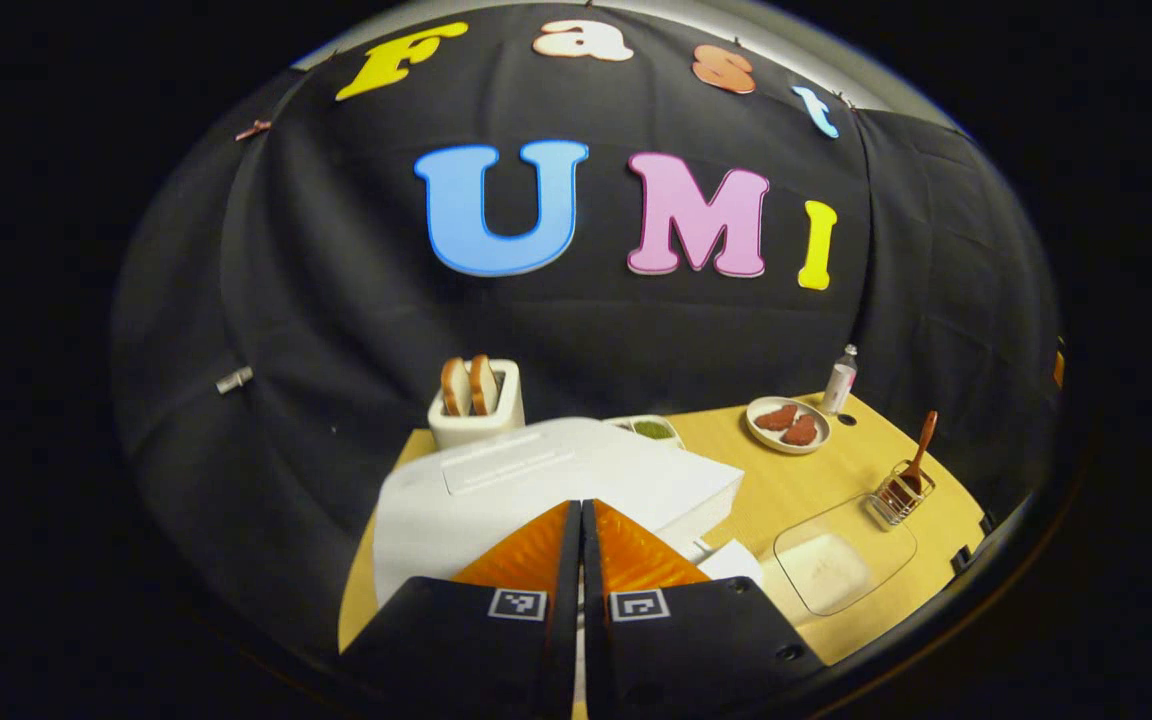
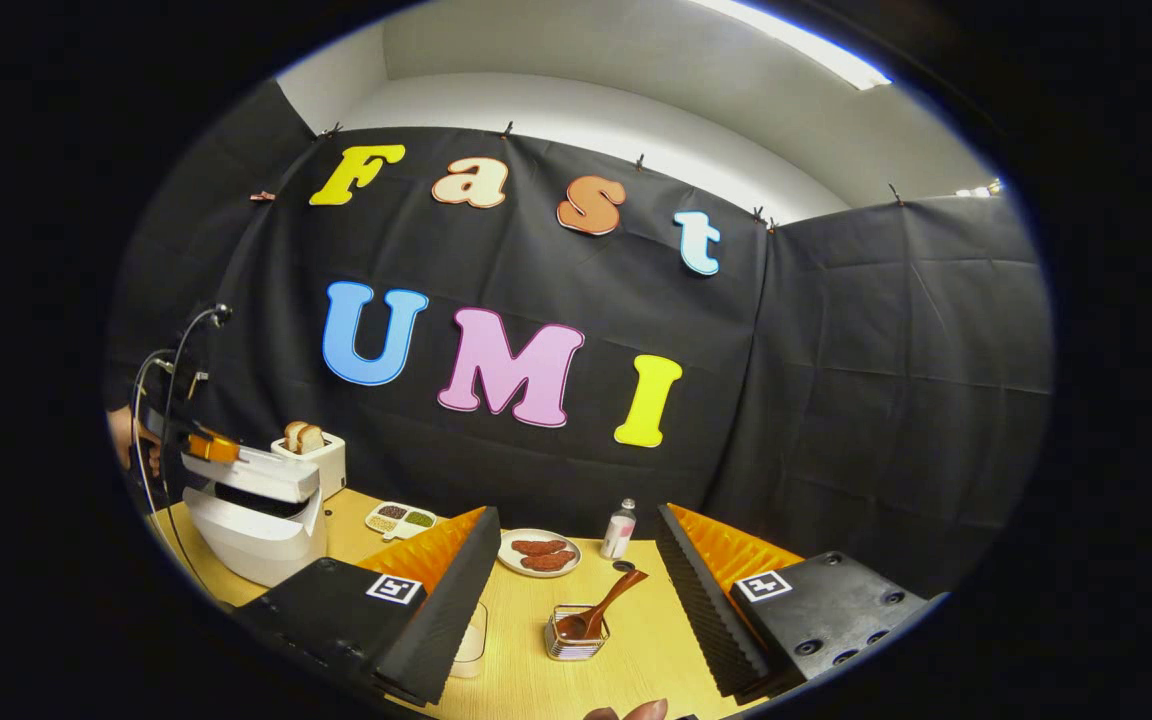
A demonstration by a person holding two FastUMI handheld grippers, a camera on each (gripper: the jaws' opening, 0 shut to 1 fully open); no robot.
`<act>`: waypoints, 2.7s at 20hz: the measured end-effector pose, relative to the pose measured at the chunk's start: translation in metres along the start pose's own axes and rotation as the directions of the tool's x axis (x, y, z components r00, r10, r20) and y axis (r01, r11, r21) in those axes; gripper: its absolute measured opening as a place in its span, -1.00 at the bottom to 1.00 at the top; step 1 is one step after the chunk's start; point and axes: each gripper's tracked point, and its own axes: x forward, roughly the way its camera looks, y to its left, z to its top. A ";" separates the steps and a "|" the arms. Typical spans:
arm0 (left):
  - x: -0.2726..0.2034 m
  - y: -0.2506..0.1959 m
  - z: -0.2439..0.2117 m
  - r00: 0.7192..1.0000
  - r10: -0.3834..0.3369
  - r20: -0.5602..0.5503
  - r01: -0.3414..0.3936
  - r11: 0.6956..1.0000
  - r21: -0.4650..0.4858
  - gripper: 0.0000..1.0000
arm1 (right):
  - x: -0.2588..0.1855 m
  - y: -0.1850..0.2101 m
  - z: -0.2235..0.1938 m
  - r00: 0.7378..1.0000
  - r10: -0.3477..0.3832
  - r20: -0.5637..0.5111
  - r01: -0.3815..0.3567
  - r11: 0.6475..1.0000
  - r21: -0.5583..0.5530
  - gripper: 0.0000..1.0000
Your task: Close the left gripper, press the button to open the rice cooker; take a wooden spoon from the chopstick holder with the right hand, scoop a spoonful of rice and pour it into the rice cooker, then put the wooden spoon back into the chopstick holder.
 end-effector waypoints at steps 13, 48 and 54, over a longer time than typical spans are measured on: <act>-0.080 -0.040 0.096 0.944 0.047 0.327 -0.073 0.995 0.069 0.93 | 0.003 -0.014 -0.019 0.999 0.016 -0.033 -0.015 1.000 0.027 0.94; -0.200 -0.206 0.041 0.877 0.466 0.120 -0.457 0.884 -0.098 0.94 | 0.203 -0.033 -0.327 0.710 0.607 -0.357 -0.388 0.761 0.521 -0.41; -0.210 -0.198 0.042 0.878 0.460 0.135 -0.452 0.888 -0.087 0.94 | 0.180 -0.030 -0.320 0.723 0.595 -0.352 -0.393 0.773 0.498 -0.70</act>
